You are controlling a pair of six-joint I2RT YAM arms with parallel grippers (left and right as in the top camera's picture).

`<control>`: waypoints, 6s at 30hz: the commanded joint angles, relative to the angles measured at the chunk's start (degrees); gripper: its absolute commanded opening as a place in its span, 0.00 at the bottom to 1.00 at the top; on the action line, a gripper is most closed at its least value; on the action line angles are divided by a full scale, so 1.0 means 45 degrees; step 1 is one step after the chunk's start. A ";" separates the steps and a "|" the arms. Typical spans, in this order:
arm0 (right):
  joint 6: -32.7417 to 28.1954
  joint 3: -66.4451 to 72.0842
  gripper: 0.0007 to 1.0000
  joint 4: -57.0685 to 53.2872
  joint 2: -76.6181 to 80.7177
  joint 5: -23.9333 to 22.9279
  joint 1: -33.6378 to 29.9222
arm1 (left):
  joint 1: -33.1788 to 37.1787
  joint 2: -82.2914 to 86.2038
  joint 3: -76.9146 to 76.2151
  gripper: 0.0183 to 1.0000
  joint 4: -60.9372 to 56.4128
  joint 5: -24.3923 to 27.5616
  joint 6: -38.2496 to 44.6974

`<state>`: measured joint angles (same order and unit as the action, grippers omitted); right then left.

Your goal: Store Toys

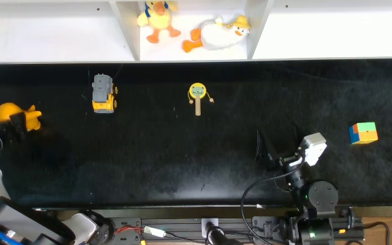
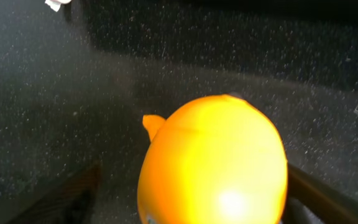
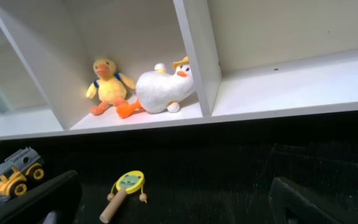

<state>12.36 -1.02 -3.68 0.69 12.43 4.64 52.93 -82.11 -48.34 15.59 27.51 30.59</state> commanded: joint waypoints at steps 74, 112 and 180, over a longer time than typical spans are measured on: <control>-0.0044 0.0165 0.99 0.0058 -0.0107 -0.0102 0.0107 | -0.6052 -0.4391 -0.6363 0.02 -0.2511 -0.3784 -0.4483; -0.0039 0.0165 0.99 0.0058 -0.0107 -0.0102 0.0107 | -0.6285 -0.3929 -0.6363 1.00 -0.2686 -0.3847 -0.4595; -0.0044 0.0165 1.00 0.0058 -0.0107 -0.0102 0.0107 | -1.0875 -0.2307 -0.0573 1.00 0.1287 -0.5489 -0.5906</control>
<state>12.34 -1.02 -3.70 0.69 12.45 4.67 4.14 -91.11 -51.55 22.22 1.91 4.60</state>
